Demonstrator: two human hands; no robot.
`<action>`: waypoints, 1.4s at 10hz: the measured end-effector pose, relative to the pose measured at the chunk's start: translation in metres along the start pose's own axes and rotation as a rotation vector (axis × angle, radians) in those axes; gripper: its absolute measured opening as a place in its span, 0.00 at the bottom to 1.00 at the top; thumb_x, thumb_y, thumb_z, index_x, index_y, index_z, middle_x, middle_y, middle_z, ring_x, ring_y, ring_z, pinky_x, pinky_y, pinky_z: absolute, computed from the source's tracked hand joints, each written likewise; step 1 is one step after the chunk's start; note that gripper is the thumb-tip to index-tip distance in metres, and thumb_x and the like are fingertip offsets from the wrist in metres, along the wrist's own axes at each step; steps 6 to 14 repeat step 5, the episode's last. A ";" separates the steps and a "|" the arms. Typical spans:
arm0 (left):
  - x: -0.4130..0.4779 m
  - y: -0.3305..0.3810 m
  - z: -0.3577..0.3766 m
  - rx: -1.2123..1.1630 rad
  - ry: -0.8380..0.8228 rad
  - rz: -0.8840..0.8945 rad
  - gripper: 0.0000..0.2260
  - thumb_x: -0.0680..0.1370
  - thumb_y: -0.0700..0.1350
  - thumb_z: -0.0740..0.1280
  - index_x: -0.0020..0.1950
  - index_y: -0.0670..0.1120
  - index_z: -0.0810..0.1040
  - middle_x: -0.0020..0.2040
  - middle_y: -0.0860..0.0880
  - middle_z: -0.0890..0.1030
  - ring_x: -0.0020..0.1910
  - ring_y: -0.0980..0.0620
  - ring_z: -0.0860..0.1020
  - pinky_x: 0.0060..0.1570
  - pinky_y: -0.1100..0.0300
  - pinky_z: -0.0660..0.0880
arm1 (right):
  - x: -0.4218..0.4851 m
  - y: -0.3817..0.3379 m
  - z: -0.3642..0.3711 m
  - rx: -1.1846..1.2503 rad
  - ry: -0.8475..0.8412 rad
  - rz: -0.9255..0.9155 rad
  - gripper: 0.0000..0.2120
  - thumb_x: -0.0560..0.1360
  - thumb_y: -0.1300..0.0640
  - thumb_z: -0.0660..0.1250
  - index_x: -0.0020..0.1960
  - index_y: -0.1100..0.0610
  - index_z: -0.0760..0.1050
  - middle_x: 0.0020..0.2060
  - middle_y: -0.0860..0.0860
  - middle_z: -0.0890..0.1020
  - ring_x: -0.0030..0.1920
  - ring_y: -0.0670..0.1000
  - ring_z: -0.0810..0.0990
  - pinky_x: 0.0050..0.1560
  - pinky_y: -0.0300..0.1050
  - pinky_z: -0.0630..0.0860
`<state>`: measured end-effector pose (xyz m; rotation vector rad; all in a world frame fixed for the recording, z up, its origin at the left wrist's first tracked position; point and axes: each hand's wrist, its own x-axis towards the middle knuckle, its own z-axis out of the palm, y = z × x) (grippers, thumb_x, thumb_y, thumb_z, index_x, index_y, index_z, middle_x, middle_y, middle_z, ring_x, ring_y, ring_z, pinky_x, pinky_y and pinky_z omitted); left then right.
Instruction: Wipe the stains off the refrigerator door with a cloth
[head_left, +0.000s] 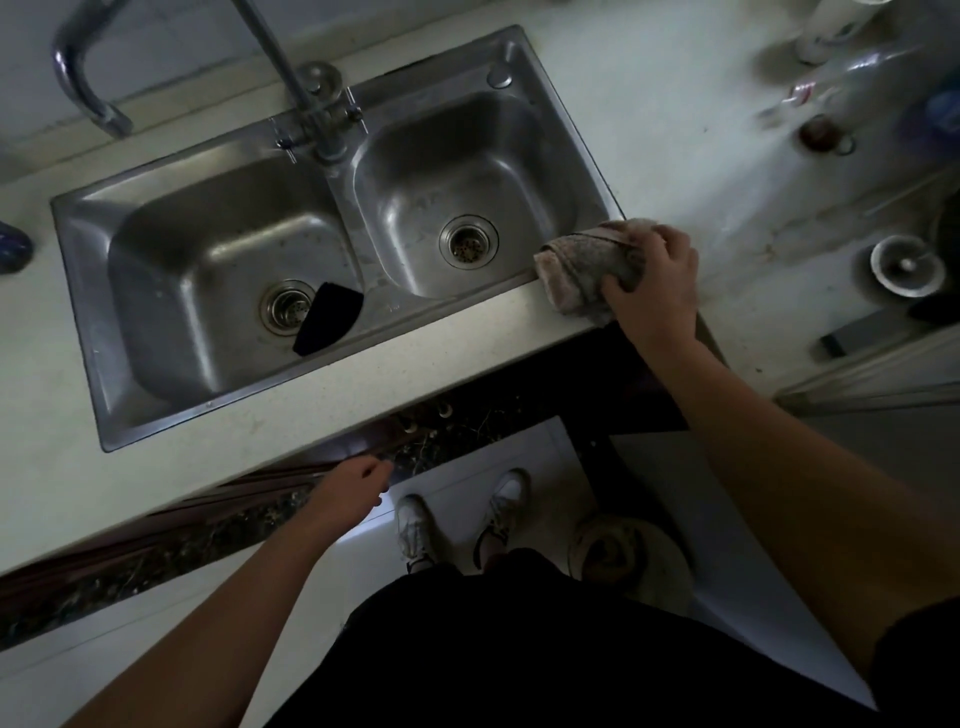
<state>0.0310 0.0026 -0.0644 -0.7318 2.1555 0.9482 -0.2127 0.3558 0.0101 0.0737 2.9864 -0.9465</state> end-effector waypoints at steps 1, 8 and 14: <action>-0.002 0.004 0.002 -0.009 0.004 -0.004 0.14 0.82 0.53 0.62 0.43 0.47 0.81 0.42 0.50 0.85 0.35 0.58 0.84 0.41 0.58 0.78 | -0.011 -0.002 0.002 -0.078 -0.043 -0.123 0.21 0.75 0.52 0.70 0.67 0.57 0.76 0.67 0.56 0.75 0.65 0.61 0.70 0.67 0.55 0.72; -0.024 -0.009 0.002 -0.053 0.036 -0.025 0.17 0.83 0.52 0.61 0.50 0.40 0.82 0.44 0.42 0.86 0.41 0.45 0.85 0.46 0.51 0.78 | -0.029 -0.002 -0.005 -0.109 -0.277 -0.041 0.31 0.78 0.48 0.68 0.77 0.56 0.64 0.80 0.55 0.59 0.78 0.62 0.57 0.74 0.59 0.63; -0.024 -0.009 0.002 -0.053 0.036 -0.025 0.17 0.83 0.52 0.61 0.50 0.40 0.82 0.44 0.42 0.86 0.41 0.45 0.85 0.46 0.51 0.78 | -0.029 -0.002 -0.005 -0.109 -0.277 -0.041 0.31 0.78 0.48 0.68 0.77 0.56 0.64 0.80 0.55 0.59 0.78 0.62 0.57 0.74 0.59 0.63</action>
